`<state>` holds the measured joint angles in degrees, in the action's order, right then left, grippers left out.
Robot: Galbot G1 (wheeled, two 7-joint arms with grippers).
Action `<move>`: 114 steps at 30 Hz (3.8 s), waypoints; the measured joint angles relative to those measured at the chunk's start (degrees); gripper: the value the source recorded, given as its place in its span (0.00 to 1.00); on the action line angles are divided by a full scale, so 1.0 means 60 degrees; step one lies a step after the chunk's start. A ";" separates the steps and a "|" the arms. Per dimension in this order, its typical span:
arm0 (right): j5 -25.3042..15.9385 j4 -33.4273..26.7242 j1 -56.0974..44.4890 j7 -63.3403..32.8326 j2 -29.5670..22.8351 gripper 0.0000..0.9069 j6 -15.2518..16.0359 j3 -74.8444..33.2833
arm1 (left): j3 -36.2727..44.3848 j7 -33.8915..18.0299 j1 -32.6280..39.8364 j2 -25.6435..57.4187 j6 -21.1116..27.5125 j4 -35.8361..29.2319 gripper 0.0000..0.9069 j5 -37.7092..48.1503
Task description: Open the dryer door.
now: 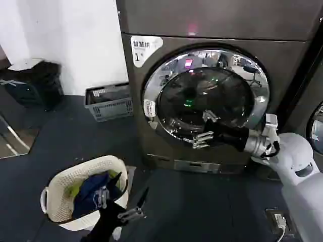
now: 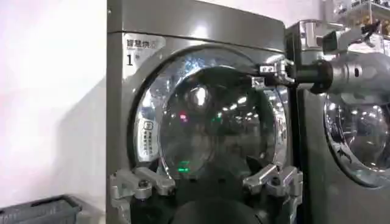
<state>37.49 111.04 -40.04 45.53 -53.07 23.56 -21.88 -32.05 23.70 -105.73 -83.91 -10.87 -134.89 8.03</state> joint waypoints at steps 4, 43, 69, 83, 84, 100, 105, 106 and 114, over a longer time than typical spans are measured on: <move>-0.0796 -0.0707 0.0149 -0.0102 -0.0164 1.00 -0.0597 0.0195 | 0.0002 -0.0004 0.0081 -0.0002 0.0119 0.0084 1.00 -0.0335; -0.2522 -0.5638 0.3616 -0.0716 -0.3079 1.00 -0.1647 0.3745 | 0.0135 -0.0119 -0.0024 -0.0523 0.1240 -0.0306 1.00 -0.1152; -0.0791 -0.4493 0.3130 0.1917 -0.2145 1.00 -0.0420 0.3675 | -0.0511 0.0472 0.0339 -0.0171 0.1478 -0.0209 1.00 -0.0436; -0.0489 -0.2535 0.2209 0.4473 -0.0272 1.00 -0.1444 0.2985 | -0.1978 0.0257 0.1790 0.1016 0.3008 0.0244 1.00 0.2746; -0.0488 -0.2369 0.2079 0.4663 -0.0117 1.00 -0.1477 0.2895 | -0.2011 0.0174 0.1929 0.1196 0.3052 0.0307 1.00 0.3022; -0.0311 -0.0211 -0.0895 0.6206 0.1562 1.00 -0.2145 0.0615 | -0.0910 0.0037 0.3929 0.3891 0.2589 0.1492 1.00 0.5844; -0.0293 -0.0341 -0.1806 0.6381 0.2073 1.00 -0.2397 -0.0513 | -0.0104 0.0187 0.4736 0.4726 0.2545 0.1972 1.00 0.6248; -0.0240 -0.0431 -0.1981 0.6387 0.2139 1.00 -0.2422 -0.0763 | 0.0121 0.0190 0.4954 0.4899 0.2540 0.2063 1.00 0.6300; 0.0224 -0.1551 -0.3275 0.6365 0.2454 1.00 -0.2589 -0.2873 | 0.1910 0.0337 0.6718 0.5922 0.2631 0.2790 1.00 0.6961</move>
<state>38.84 101.74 -59.69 83.72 -38.34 8.03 -39.11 -20.59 25.72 -65.42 -48.37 4.91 -118.15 49.80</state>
